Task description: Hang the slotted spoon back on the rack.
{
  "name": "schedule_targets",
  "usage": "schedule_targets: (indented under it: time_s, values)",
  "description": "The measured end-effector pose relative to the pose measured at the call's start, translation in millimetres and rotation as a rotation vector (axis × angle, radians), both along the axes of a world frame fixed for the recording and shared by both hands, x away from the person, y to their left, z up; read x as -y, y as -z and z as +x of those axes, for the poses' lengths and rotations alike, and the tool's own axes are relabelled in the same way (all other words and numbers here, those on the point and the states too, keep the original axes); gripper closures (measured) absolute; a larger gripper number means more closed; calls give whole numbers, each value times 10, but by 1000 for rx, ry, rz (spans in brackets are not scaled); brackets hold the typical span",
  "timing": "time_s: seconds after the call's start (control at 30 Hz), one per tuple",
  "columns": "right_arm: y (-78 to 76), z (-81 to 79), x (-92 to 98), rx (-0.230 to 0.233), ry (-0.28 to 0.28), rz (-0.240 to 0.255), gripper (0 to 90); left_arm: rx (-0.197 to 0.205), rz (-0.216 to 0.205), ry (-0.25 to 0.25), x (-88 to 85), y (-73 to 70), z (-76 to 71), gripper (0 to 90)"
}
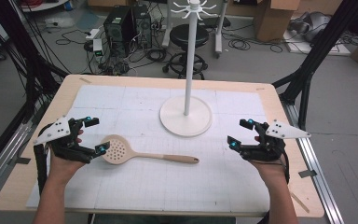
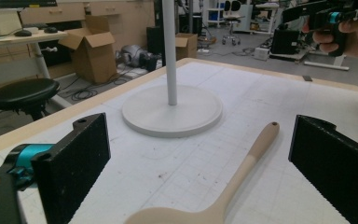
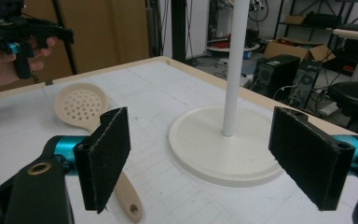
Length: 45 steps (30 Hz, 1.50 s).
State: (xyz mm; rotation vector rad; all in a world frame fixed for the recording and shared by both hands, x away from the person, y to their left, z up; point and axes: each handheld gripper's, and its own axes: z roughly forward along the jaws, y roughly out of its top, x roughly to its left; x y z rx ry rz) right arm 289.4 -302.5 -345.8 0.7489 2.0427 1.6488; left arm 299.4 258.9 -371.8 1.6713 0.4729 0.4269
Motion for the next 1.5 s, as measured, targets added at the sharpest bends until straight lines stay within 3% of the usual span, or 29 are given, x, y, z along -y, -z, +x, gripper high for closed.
schedule_targets:
  time_s: [0.3,0.6,0.73,1.0,1.17,1.5]
  values:
    - [15,-18,43,-4,8,-5,199,-11,26,34,103,5,47,59]
    - [37,-17,50,-12,9,-6,199,-31,85,95,335,-88,145,59]
    - [61,6,36,-21,5,-16,199,-58,144,138,509,-126,233,59]
    - [78,27,54,-24,5,-10,199,-99,307,238,978,-179,399,59]
    - [95,28,54,-31,8,-9,199,-130,412,290,1271,-113,464,59]
    - [131,60,6,-45,-3,-28,199,-176,547,357,1624,44,588,110]
